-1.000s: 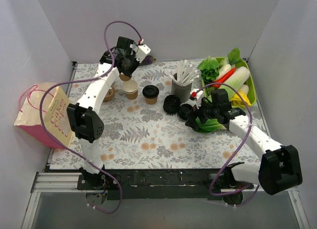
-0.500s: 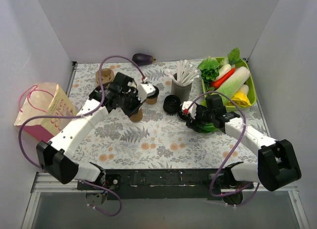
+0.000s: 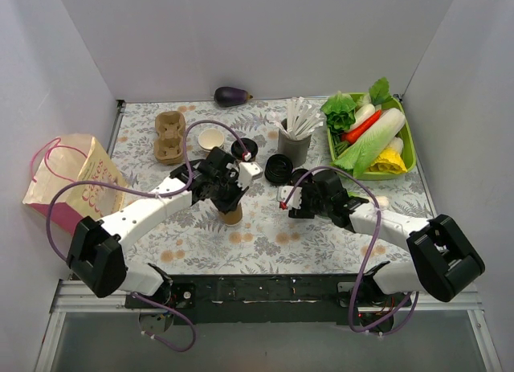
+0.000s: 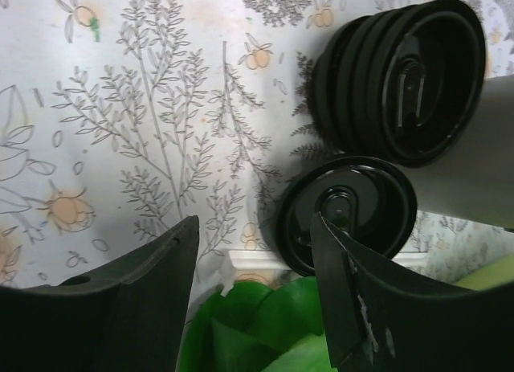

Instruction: Pack the takeout coffee

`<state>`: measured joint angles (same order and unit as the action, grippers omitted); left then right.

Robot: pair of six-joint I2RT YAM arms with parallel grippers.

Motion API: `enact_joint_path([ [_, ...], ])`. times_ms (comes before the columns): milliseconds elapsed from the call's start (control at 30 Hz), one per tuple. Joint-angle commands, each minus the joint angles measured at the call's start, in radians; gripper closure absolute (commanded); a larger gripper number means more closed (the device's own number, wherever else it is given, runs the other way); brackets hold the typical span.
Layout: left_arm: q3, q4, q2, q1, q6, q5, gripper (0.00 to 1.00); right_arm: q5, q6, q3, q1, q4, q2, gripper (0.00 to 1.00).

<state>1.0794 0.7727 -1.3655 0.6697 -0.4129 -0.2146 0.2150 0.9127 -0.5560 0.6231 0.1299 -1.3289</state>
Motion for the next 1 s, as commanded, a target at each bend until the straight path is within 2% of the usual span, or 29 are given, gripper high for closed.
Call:
enact_joint_path([
  [0,-0.015,-0.087,-0.026,0.016,-0.084,0.005,1.0,-0.06,-0.014,-0.001,0.004,0.091,0.002,0.35],
  [100,-0.001,-0.101,-0.058,0.021,-0.099,-0.011,0.99,-0.078,-0.026,0.008,0.004,0.109,-0.012,0.36],
  [167,0.008,-0.099,-0.078,0.024,-0.095,-0.028,0.91,-0.083,-0.031,0.014,0.004,0.12,-0.019,0.36],
  [233,0.02,-0.092,-0.087,0.025,-0.093,-0.038,0.71,-0.083,-0.04,0.018,0.003,0.129,-0.027,0.36],
  [333,0.057,-0.07,-0.087,0.025,-0.092,-0.069,0.5,-0.088,-0.054,0.019,0.003,0.14,-0.036,0.38],
  [433,0.106,-0.049,-0.069,0.025,-0.101,-0.117,0.42,-0.091,-0.055,0.019,0.001,0.148,-0.047,0.38],
  [567,0.163,-0.044,-0.043,0.022,-0.112,-0.094,0.38,-0.098,-0.057,0.015,0.0,0.171,-0.069,0.4],
  [700,0.212,-0.053,-0.044,0.008,-0.072,-0.056,0.38,-0.118,-0.07,0.013,-0.003,0.212,-0.098,0.5],
  [967,0.319,-0.075,-0.084,-0.085,-0.043,-0.014,0.37,-0.12,-0.075,0.03,-0.006,0.254,-0.128,0.51],
])
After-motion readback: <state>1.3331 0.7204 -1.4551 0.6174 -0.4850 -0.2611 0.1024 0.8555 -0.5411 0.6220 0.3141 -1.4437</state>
